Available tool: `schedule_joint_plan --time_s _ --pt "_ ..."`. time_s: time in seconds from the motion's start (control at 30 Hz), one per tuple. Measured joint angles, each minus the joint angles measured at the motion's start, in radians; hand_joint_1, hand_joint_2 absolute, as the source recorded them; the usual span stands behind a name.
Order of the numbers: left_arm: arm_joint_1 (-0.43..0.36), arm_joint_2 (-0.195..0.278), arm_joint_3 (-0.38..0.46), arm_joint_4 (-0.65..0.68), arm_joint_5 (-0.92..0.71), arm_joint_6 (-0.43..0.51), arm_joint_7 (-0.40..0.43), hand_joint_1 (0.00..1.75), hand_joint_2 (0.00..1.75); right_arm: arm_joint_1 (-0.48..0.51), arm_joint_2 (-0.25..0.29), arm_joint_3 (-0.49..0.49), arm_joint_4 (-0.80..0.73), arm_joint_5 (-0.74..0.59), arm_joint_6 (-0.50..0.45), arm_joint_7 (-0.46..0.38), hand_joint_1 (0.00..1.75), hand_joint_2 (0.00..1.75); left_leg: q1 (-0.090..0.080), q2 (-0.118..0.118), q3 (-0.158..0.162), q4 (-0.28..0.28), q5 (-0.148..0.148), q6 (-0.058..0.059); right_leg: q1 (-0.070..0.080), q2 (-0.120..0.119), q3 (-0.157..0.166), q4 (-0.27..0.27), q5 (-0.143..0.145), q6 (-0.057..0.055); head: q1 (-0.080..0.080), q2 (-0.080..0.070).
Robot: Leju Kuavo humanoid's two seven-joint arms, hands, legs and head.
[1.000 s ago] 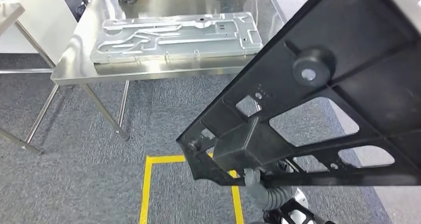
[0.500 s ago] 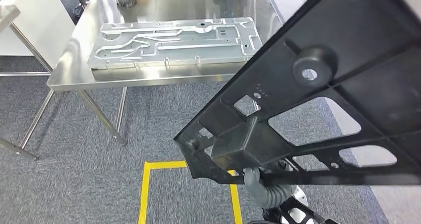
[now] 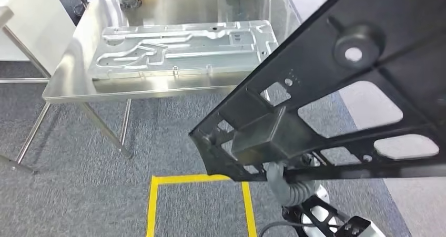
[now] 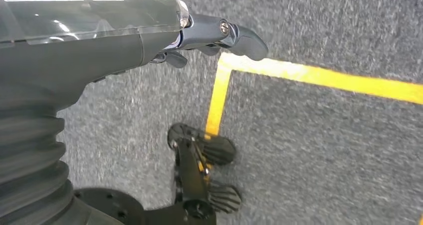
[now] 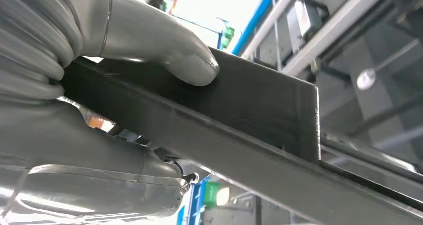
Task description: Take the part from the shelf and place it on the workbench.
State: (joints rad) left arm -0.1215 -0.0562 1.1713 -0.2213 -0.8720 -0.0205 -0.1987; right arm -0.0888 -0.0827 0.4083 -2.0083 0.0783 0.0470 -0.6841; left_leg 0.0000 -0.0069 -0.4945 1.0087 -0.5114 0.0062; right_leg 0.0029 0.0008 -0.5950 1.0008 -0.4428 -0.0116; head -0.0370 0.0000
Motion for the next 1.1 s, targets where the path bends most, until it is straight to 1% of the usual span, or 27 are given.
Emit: schedule_joint_plan --time_s 0.03,0.07,0.1,0.17,0.2,0.23,0.27,0.33,0.37,0.4,0.47,0.5,0.53,0.6,0.67,0.7,0.73,0.77,0.8,0.83,0.87,0.9,0.93,0.97,1.03,1.07,1.1 --pt "-0.001 0.0 0.0 0.0 0.002 0.001 0.0 0.0 1.75 -0.006 0.0 0.0 0.001 -0.007 0.006 0.0 1.75 1.75 0.0 0.001 -0.004 0.025 -0.004 -0.004 -0.003 0.0 0.012 -0.005 -0.003 -0.005 0.0 0.0" --pt "-0.002 0.001 0.0 0.0 0.003 0.001 -0.001 0.0 1.75 -0.012 0.0 -0.001 0.002 -0.01 0.012 0.0 1.75 1.75 0.001 0.001 -0.023 0.064 -0.016 -0.008 -0.007 -0.001 0.024 -0.008 -0.007 -0.009 0.0 0.0" --pt "-0.003 0.001 0.0 0.0 0.004 0.001 -0.003 0.0 1.75 -0.017 0.0 -0.001 0.004 -0.012 0.019 0.0 1.75 1.75 0.004 0.001 -0.055 0.12 -0.036 -0.011 -0.007 -0.002 0.035 -0.012 -0.014 -0.011 0.0 0.0" --pt "0.001 0.002 0.0 0.0 0.006 0.002 -0.006 0.0 1.75 -0.023 0.001 -0.004 0.009 -0.012 0.032 0.0 1.75 1.75 0.008 0.001 -0.137 0.241 -0.083 -0.019 -0.008 -0.001 0.05 -0.012 -0.028 -0.014 -0.001 0.0" --pt "0.004 0.002 0.0 0.0 0.007 0.002 -0.008 0.0 1.75 -0.023 0.001 -0.005 0.012 -0.011 0.038 0.0 1.75 1.75 0.01 0.001 -0.168 0.272 -0.093 -0.021 -0.008 0.0 0.059 -0.012 -0.037 -0.013 -0.001 0.0" --pt "0.008 0.002 0.0 0.0 0.008 0.003 -0.009 0.0 1.75 -0.023 0.002 -0.008 0.014 -0.01 0.043 0.0 1.75 1.75 0.011 0.001 -0.185 0.272 -0.085 -0.022 -0.008 0.001 0.071 -0.012 -0.046 -0.012 -0.001 0.0" --pt "0.01 0.002 0.0 0.0 0.009 0.003 -0.009 0.0 1.75 -0.023 0.003 -0.01 0.016 -0.009 0.048 0.0 1.75 1.75 0.013 0.002 -0.184 0.237 -0.056 -0.023 -0.009 0.001 0.084 -0.012 -0.056 -0.01 -0.001 0.0" --pt "0.012 0.003 0.0 0.0 0.009 0.003 -0.01 0.0 1.75 -0.024 0.006 -0.013 0.017 -0.008 0.054 0.0 1.75 1.75 0.013 0.004 -0.151 0.109 0.039 -0.022 -0.01 0.001 0.115 -0.013 -0.079 -0.003 -0.001 0.0" --pt "0.012 0.003 0.0 0.0 0.009 0.003 -0.01 0.0 1.75 -0.026 0.007 -0.014 0.018 -0.008 0.056 0.0 1.75 1.75 0.01 0.007 -0.138 0.057 0.068 -0.02 -0.01 0.0 0.126 -0.014 -0.088 0.002 -0.001 0.0" --pt "0.013 0.003 0.0 0.0 0.009 0.003 -0.01 0.0 1.75 -0.027 0.008 -0.015 0.019 -0.008 0.057 0.0 1.75 1.75 0.007 0.009 -0.13 0.028 0.09 -0.014 -0.01 0.0 0.133 -0.015 -0.097 0.009 -0.001 0.0" --pt "0.014 0.003 0.0 0.0 0.008 0.004 -0.01 0.0 1.75 -0.028 0.01 -0.017 0.019 -0.007 0.058 0.0 1.75 1.75 0.002 0.011 -0.128 0.017 0.089 0.001 -0.008 0.0 0.141 -0.016 -0.102 0.023 -0.001 0.0" --pt "0.015 0.003 0.0 0.0 0.008 0.004 -0.01 0.0 1.75 -0.027 0.01 -0.019 0.019 -0.006 0.058 0.0 1.75 1.75 0.004 0.009 -0.121 0.015 0.092 0.009 -0.008 0.0 0.14 -0.007 -0.102 0.03 -0.001 0.0" --pt "0.015 0.003 0.0 0.0 0.008 0.003 -0.011 0.0 1.75 -0.026 0.011 -0.02 0.018 -0.005 0.059 0.0 1.75 1.75 0.006 0.007 -0.113 0.01 0.088 0.014 -0.008 0.0 0.131 0.018 -0.098 0.035 -0.001 0.0" --pt "0.014 0.003 0.0 0.0 0.009 0.002 -0.012 0.0 1.75 -0.025 0.012 -0.022 0.016 -0.001 0.062 0.0 1.75 1.75 0.008 0.004 -0.095 0.003 0.079 0.024 -0.01 0.0 0.073 0.112 -0.103 0.041 0.0 0.0" --pt "0.015 0.003 0.001 0.0 0.012 0.001 -0.014 0.0 1.75 -0.02 0.014 -0.024 0.016 0.003 0.068 0.0 1.75 1.75 0.007 0.002 -0.081 0.001 0.064 0.031 -0.012 0.0 -0.019 0.231 -0.147 0.046 0.0 0.0" --pt "0.017 0.003 0.001 0.0 0.013 0.001 -0.015 0.0 1.75 -0.016 0.015 -0.025 0.016 0.005 0.072 0.0 1.75 1.75 0.006 0.001 -0.071 0.001 0.055 0.032 -0.012 0.0 -0.059 0.269 -0.17 0.047 0.0 0.0" --pt "0.019 0.003 0.001 0.0 0.013 0.0 -0.016 0.0 1.75 -0.013 0.016 -0.027 0.016 0.006 0.077 0.0 1.75 1.75 0.004 0.0 -0.059 0.001 0.045 0.033 -0.012 0.0 -0.087 0.283 -0.179 0.047 0.0 0.0" --pt "0.021 0.003 0.002 0.0 0.014 0.0 -0.017 0.0 1.75 -0.01 0.018 -0.029 0.016 0.006 0.079 0.0 1.75 1.75 0.002 -0.001 -0.045 0.001 0.035 0.033 -0.011 0.0 -0.096 0.262 -0.166 0.044 0.0 0.0" --pt "0.022 0.003 0.002 0.0 0.014 -0.001 -0.017 0.0 1.75 -0.009 0.019 -0.031 0.016 0.006 0.081 0.0 1.75 1.75 0.0 -0.002 -0.029 0.001 0.024 0.033 -0.008 0.0 -0.091 0.214 -0.129 0.037 0.0 0.0" --pt "0.023 0.003 0.002 0.0 0.014 -0.001 -0.018 0.0 1.75 -0.008 0.02 -0.033 0.016 0.006 0.081 0.0 1.75 1.75 -0.002 -0.003 -0.016 0.0 0.013 0.032 -0.004 0.0 -0.077 0.147 -0.072 0.027 0.0 0.0" --pt "0.024 0.002 0.002 0.0 0.014 -0.002 -0.019 0.0 1.75 -0.007 0.021 -0.035 0.016 0.006 0.082 0.0 1.75 1.75 -0.004 -0.004 -0.003 -0.001 0.002 0.029 0.001 0.001 -0.064 0.091 -0.026 0.017 0.0 0.0" --pt "0.023 0.0 0.002 0.0 0.014 -0.003 -0.02 0.0 1.75 -0.005 0.022 -0.037 0.016 0.007 0.083 0.0 1.75 1.75 -0.005 -0.005 0.005 -0.002 -0.007 0.024 0.005 0.003 -0.054 0.05 0.007 0.01 0.0 0.0" --pt "0.023 0.0 0.002 0.0 0.014 -0.003 -0.021 0.0 1.75 -0.003 0.023 -0.039 0.015 0.008 0.084 0.0 1.75 1.75 -0.006 -0.006 0.013 -0.002 -0.013 0.019 0.008 0.005 -0.049 0.027 0.025 0.004 0.0 0.0" --pt "0.023 -0.001 0.002 0.0 0.014 -0.003 -0.022 0.0 1.75 0.0 0.024 -0.04 0.014 0.008 0.085 0.0 1.75 1.75 -0.007 -0.006 0.019 -0.001 -0.013 0.012 0.009 0.007 -0.045 0.022 0.022 0.0 0.001 0.0" --pt "0.023 0.001 0.002 0.0 0.014 -0.004 -0.024 0.0 1.75 0.003 0.028 -0.042 0.011 0.009 0.087 0.0 1.75 1.75 -0.008 -0.006 0.021 0.016 -0.01 0.0 0.003 0.009 -0.025 0.009 0.023 -0.007 0.001 0.0" --pt "0.023 0.002 0.002 -0.001 0.014 -0.004 -0.025 0.0 1.75 0.003 0.03 -0.042 0.009 0.01 0.089 0.0 1.75 1.75 -0.007 -0.004 0.007 0.045 -0.011 -0.006 0.0 0.009 -0.013 0.004 0.019 -0.012 0.0 0.0" --pt "0.022 0.002 0.002 -0.001 0.014 -0.004 -0.025 0.0 1.75 0.004 0.033 -0.043 0.008 0.01 0.091 0.0 1.75 1.75 -0.005 -0.003 -0.019 0.092 -0.021 -0.011 -0.002 0.008 -0.002 0.0 0.014 -0.015 0.0 0.0"
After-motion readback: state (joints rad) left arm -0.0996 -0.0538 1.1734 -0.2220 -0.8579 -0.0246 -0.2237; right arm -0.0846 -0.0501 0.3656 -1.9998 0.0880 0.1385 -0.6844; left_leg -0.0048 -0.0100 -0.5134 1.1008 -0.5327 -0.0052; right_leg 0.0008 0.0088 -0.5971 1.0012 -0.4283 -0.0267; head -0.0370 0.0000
